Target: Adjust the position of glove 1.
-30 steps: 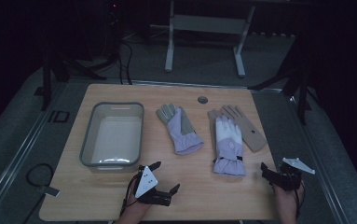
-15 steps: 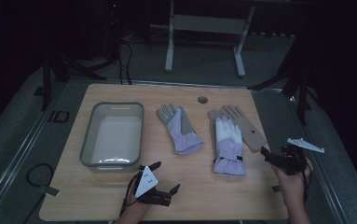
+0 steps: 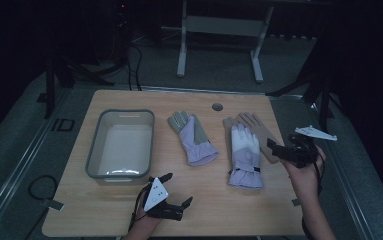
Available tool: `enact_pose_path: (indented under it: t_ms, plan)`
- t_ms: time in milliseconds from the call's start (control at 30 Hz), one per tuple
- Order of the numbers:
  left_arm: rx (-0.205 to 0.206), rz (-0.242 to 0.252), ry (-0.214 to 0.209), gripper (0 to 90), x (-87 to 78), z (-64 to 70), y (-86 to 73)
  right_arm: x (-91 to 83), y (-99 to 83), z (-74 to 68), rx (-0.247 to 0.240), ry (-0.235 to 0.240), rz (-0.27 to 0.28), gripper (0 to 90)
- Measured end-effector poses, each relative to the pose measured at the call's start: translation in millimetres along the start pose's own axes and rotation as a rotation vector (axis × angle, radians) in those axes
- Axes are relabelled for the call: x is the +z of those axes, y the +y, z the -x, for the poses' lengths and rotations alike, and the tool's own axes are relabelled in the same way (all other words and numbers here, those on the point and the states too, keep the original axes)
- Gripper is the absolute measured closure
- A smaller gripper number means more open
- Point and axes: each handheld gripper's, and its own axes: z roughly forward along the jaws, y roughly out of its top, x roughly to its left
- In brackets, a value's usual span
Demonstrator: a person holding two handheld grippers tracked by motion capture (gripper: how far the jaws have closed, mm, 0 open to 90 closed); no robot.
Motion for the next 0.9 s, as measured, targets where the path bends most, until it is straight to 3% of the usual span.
enact_pose_path:
  t_ms: [367,467,767,900]
  plan:
    - [0.006,0.001,-0.001,0.0,0.1,0.5,0.0,25.1,23.3,-37.5,-0.075,0.086,-0.019,16.0]
    - [0.007,-0.001,-0.003,0.0,0.1,0.4,0.0,40.7,29.0,-55.4,-0.125,0.107,-0.041,17.8]
    - [0.009,-0.004,-0.006,0.0,0.0,0.2,0.2,69.1,34.9,-84.1,-0.173,0.160,-0.075,21.3]
    - [0.004,-0.002,-0.008,0.0,0.1,0.2,0.1,90.4,40.1,-101.0,-0.190,0.196,-0.096,21.3]
